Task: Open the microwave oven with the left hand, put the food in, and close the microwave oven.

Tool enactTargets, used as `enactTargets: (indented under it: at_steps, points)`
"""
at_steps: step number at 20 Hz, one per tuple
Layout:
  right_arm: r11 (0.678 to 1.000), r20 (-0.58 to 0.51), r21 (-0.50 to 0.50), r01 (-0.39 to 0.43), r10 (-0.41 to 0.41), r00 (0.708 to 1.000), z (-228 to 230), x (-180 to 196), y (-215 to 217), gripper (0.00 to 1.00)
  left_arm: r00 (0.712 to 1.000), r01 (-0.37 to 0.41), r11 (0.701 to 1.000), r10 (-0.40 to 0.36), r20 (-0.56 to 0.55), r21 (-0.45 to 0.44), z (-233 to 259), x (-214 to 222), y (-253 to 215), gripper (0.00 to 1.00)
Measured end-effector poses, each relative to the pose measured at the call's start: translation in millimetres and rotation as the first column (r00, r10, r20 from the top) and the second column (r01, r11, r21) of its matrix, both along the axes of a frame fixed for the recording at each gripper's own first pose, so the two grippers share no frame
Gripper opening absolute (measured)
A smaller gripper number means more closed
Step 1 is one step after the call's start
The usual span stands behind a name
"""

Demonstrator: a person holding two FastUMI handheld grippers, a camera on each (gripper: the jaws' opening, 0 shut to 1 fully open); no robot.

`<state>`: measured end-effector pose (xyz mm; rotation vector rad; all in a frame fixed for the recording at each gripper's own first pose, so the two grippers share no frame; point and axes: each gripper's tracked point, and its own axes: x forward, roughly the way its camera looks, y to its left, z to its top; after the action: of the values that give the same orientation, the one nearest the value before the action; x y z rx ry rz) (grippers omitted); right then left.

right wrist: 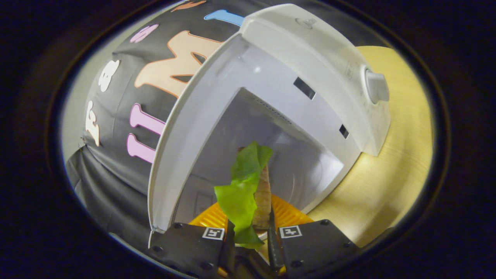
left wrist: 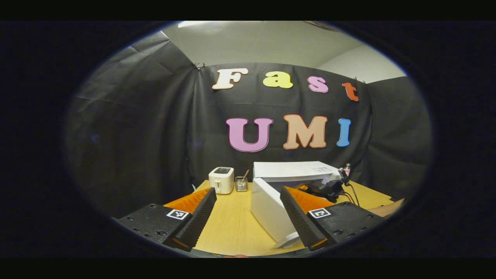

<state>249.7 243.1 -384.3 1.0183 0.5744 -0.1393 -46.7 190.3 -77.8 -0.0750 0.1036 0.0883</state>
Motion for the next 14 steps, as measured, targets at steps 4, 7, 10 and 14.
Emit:
enactTargets:
  at_steps: [4, 7, 10, 14]
  points:
    - [1.0, -0.006, 0.01, 0.016, -0.016, 1.0, -15, 14, 14, 0.37, 1.0, -0.01, 1.0, 0.01, -0.025, 0.002, -8, 1, 8, 0.96]
    - [1.0, -0.005, -0.013, -0.006, 0.006, 1.0, -21, 20, 27, 0.37, 0.998, -0.035, 0.999, 0.035, -0.045, -0.006, -15, -2, 18, 0.96]
    - [0.999, -0.001, -0.035, -0.009, 0.008, 1.0, -29, 25, 31, 0.37, 0.998, -0.038, 0.999, 0.038, -0.058, 0.002, -19, -4, 21, 0.96]
    - [0.997, 0.022, -0.074, 0.005, -0.004, 1.0, -30, 33, 26, 0.37, 0.997, -0.023, 0.999, 0.021, -0.073, -0.025, -25, -5, 16, 0.96]
